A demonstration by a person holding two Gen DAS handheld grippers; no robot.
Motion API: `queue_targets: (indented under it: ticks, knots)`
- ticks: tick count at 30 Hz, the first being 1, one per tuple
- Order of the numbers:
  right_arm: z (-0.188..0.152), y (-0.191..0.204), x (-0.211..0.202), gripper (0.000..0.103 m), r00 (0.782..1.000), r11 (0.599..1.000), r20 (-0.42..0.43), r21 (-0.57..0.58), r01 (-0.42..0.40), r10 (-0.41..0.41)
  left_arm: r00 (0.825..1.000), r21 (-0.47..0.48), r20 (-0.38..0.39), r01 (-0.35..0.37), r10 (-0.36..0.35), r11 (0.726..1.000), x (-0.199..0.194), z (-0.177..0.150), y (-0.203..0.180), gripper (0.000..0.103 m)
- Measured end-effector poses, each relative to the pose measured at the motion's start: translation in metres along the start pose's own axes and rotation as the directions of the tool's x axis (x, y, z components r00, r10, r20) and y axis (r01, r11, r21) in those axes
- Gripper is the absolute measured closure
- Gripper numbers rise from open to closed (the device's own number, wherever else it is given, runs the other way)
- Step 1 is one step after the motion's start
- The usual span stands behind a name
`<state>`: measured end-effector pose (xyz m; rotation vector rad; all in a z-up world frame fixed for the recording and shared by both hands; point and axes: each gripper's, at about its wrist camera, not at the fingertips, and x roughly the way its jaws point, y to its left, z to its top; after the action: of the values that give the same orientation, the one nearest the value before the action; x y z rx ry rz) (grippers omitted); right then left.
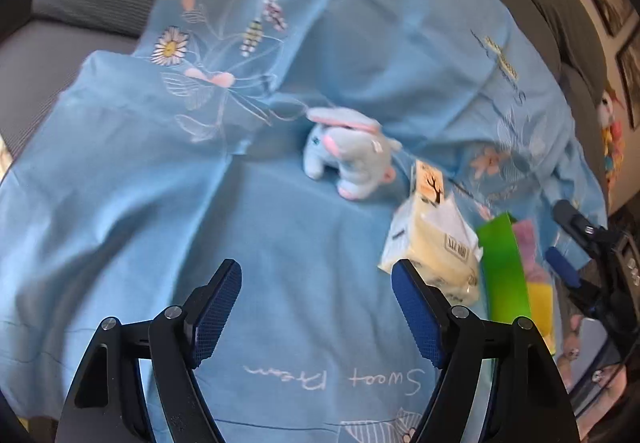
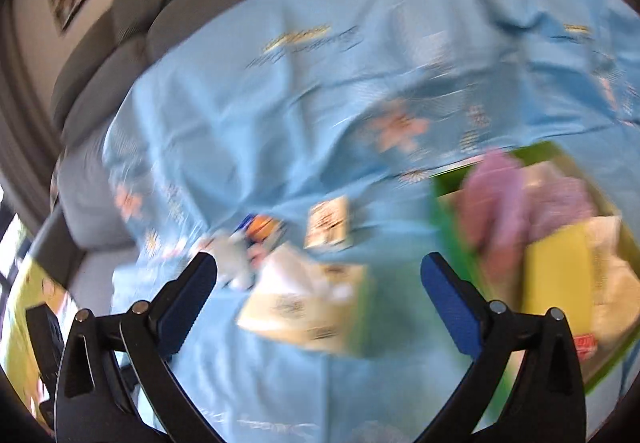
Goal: Organize soft objects
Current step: 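Move the right tool back to the light-blue plush elephant, then grasp the light-blue plush elephant with the right gripper and lift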
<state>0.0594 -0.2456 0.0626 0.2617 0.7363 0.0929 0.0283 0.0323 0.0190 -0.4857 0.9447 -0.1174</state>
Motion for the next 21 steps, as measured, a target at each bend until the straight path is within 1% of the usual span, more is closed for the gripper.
queue_targets:
  ticks: [2,4,6,7,8,10,12,14,16,19,20,21]
  knots:
    - [0.002,0.025,0.021,0.001,0.999,0.999,-0.044,-0.025,-0.026,0.025,1.0,-0.06,-0.005,0.027,-0.027,0.998,-0.004,0.005,0.02,0.025]
    - [0.005,0.051,0.048,0.002,0.994,0.999,-0.102,-0.037,-0.039,0.035,1.0,-0.094,-0.016,0.013,-0.014,0.996,-0.006,0.008,0.036,0.025]
    - [0.009,0.071,0.076,0.002,0.987,0.998,-0.157,-0.037,-0.044,0.038,1.0,-0.088,-0.016,-0.016,0.014,0.996,-0.008,0.009,0.044,0.025]
    - [0.011,0.082,0.09,0.002,0.985,0.998,-0.172,-0.049,-0.026,0.017,0.998,-0.081,-0.011,-0.055,0.054,0.995,-0.01,0.009,0.05,0.025]
    - [0.013,0.093,0.104,0.002,0.985,0.997,-0.173,-0.079,0.008,-0.022,0.997,-0.08,-0.004,-0.074,0.073,0.994,-0.012,0.008,0.054,0.025]
    - [0.016,0.11,0.126,0.002,0.981,0.989,-0.181,-0.14,0.047,-0.072,0.995,-0.082,-0.006,-0.096,0.096,0.992,-0.014,0.009,0.064,0.025]
    - [0.019,0.118,0.149,0.003,0.971,0.986,-0.223,-0.156,0.055,-0.089,0.996,-0.098,-0.008,-0.093,0.093,0.991,-0.016,0.012,0.074,0.025]
    - [0.022,0.12,0.173,0.003,0.958,0.989,-0.27,-0.134,0.061,-0.096,0.996,-0.115,-0.009,-0.094,0.094,0.989,-0.019,0.015,0.083,0.025]
    - [0.02,0.118,0.196,0.003,0.942,0.988,-0.316,-0.136,0.07,-0.11,0.996,-0.131,-0.009,-0.091,0.091,0.987,-0.021,0.016,0.09,0.025]
    - [0.013,0.114,0.221,0.008,0.919,0.978,-0.356,-0.177,0.112,-0.17,0.997,-0.144,-0.022,-0.078,0.076,0.986,-0.022,0.018,0.095,0.025]
    - [0.01,0.112,0.227,0.012,0.914,0.977,-0.367,-0.18,0.115,-0.175,0.997,-0.148,-0.024,-0.076,0.073,0.986,-0.022,0.019,0.096,0.025]
    - [0.007,0.111,0.23,0.016,0.914,0.982,-0.377,-0.164,0.093,-0.149,0.997,-0.151,-0.025,-0.075,0.072,0.986,-0.023,0.019,0.096,0.025]
